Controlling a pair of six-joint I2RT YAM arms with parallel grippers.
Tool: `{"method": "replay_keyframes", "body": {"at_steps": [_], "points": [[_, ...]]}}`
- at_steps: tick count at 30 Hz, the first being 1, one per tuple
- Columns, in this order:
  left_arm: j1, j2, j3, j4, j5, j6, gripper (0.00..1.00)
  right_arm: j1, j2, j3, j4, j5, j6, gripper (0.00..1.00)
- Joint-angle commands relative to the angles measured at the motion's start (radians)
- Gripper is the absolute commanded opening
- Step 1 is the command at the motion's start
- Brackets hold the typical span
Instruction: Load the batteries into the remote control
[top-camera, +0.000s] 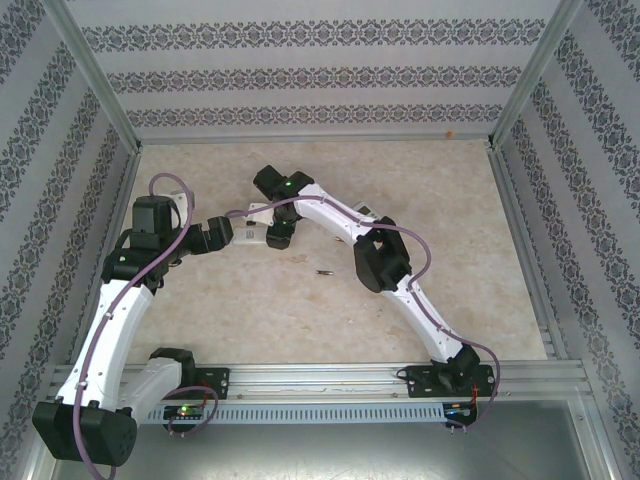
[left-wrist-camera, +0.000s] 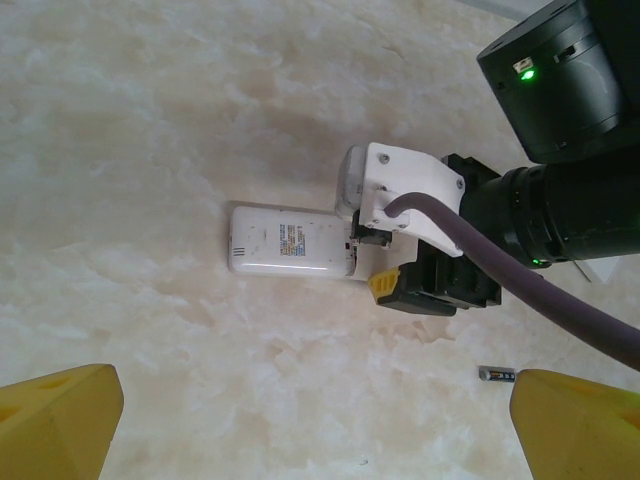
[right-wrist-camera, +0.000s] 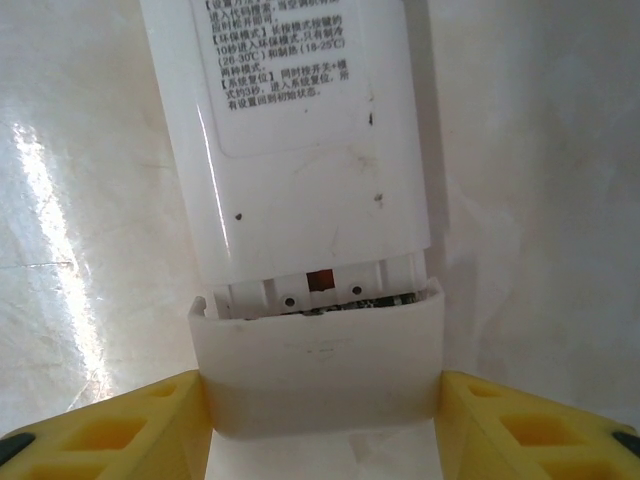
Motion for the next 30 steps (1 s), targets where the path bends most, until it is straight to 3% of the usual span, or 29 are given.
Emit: {"method": "replay_keyframes", "body": {"at_steps": [1,6,11,14,18,24,26,30], "points": [[0.006,-0.002,-0.010,0.002,0.013,0.001,1.00,-0.005,0.026,0.028,-0.010,-0.014,-0.018,0.59],[0.005,-0.007,-0.021,0.016,0.028,-0.040,1.00,-0.003,0.018,0.028,-0.006,-0.006,-0.017,0.71],[0.005,-0.024,-0.109,0.164,0.125,-0.222,1.00,-0.010,-0.055,0.024,-0.002,-0.050,0.030,0.77],[0.005,-0.010,-0.159,0.238,0.120,-0.297,1.00,-0.034,-0.143,-0.022,0.031,-0.108,0.117,0.79],[0.005,0.096,-0.138,0.236,0.065,-0.320,0.98,-0.109,-0.341,-0.276,0.233,-0.246,0.439,0.79],[-0.002,0.346,-0.071,0.268,-0.024,-0.299,0.89,-0.211,-0.624,-0.965,0.917,-0.332,1.276,0.71],[-0.010,0.443,-0.025,0.255,-0.050,-0.277,0.86,-0.200,-0.623,-1.026,0.965,-0.324,1.374,0.65],[-0.017,0.622,0.060,0.237,-0.064,-0.237,0.80,-0.152,-0.559,-0.976,0.899,-0.272,1.359,0.62]]}}
